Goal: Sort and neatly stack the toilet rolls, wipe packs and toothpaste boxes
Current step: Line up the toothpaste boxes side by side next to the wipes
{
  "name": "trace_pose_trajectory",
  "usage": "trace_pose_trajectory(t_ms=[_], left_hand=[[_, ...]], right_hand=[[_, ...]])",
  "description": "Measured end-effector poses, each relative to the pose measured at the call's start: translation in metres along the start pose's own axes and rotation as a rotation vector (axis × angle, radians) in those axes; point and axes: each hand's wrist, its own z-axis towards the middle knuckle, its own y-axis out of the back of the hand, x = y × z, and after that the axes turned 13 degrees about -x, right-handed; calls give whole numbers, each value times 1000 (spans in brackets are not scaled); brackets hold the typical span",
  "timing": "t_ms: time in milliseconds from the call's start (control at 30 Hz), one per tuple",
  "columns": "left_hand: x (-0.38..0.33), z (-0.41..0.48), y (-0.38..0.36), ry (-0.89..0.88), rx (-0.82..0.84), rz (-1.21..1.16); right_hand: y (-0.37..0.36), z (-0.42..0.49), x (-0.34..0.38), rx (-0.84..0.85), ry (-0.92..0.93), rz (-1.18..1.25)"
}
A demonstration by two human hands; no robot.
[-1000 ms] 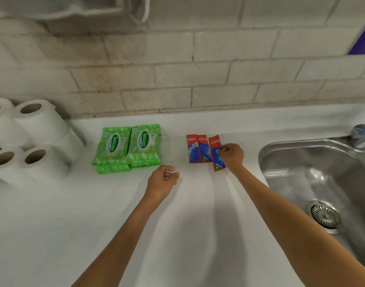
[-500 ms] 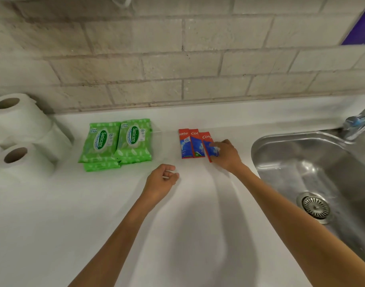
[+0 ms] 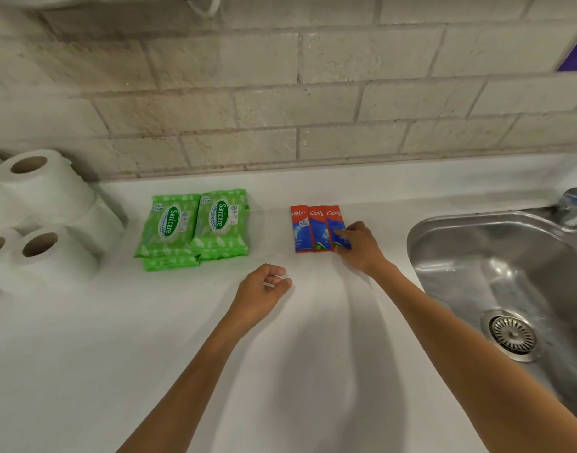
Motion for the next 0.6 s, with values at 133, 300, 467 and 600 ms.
trace_pose_trajectory(t_ms=[133,300,467,600], left_hand=[[4,1,0,0,-3,3],[6,0,1,-3,-4,11],[4,-4,7,-4,-9,10],[-1,-14,22,-17,-40,-10]], right_hand=[[-1,4,2,1,-8,-2],[0,6,2,13,-18,-8],[3,-1,6,-31,-43,58],[6,-16,27,-115,-20,152]])
